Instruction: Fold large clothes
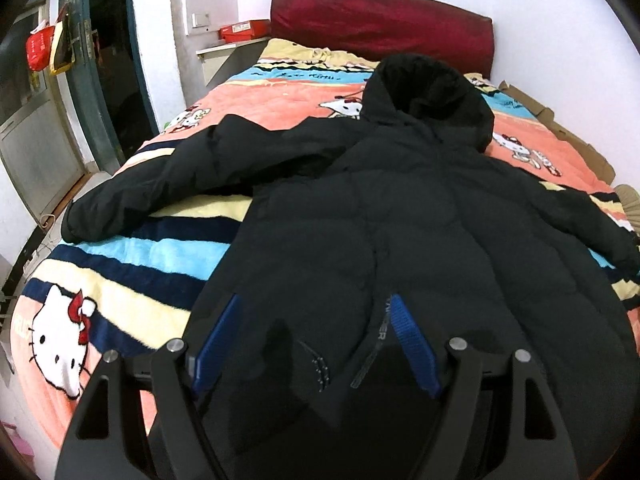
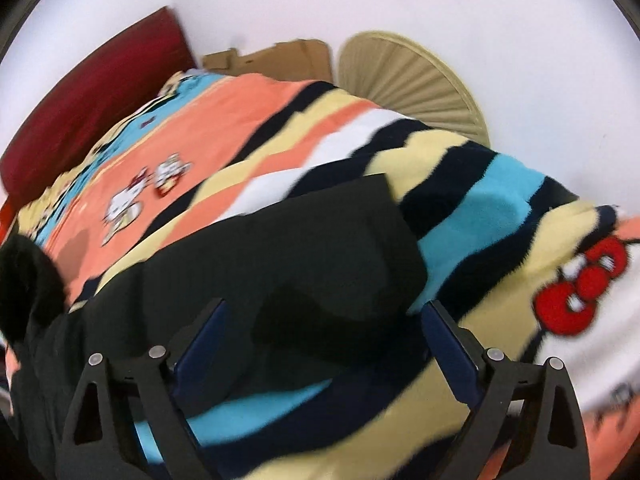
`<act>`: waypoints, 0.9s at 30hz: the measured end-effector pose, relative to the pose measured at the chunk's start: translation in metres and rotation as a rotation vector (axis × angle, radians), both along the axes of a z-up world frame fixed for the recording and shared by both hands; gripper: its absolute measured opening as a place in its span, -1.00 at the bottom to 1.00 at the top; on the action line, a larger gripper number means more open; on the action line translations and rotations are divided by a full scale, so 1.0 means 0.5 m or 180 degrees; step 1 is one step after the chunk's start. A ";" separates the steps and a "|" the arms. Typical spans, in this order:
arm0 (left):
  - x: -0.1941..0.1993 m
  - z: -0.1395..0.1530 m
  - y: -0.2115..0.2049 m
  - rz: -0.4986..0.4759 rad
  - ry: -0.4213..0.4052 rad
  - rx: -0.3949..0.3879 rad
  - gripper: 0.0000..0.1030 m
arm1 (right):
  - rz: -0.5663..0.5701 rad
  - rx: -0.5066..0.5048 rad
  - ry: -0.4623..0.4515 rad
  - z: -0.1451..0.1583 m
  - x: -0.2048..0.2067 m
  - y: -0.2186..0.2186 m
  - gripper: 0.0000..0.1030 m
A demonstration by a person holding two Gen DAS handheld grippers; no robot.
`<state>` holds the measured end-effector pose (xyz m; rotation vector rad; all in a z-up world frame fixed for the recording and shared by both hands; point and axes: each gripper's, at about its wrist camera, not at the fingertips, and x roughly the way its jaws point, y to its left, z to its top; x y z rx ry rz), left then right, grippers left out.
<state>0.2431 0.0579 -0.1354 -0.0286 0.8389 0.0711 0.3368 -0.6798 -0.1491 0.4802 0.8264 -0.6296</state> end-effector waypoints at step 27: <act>-0.064 0.098 0.030 -0.0012 -0.0328 -0.0171 0.46 | 0.1144 0.0050 -0.1043 0.241 0.041 0.241 -0.65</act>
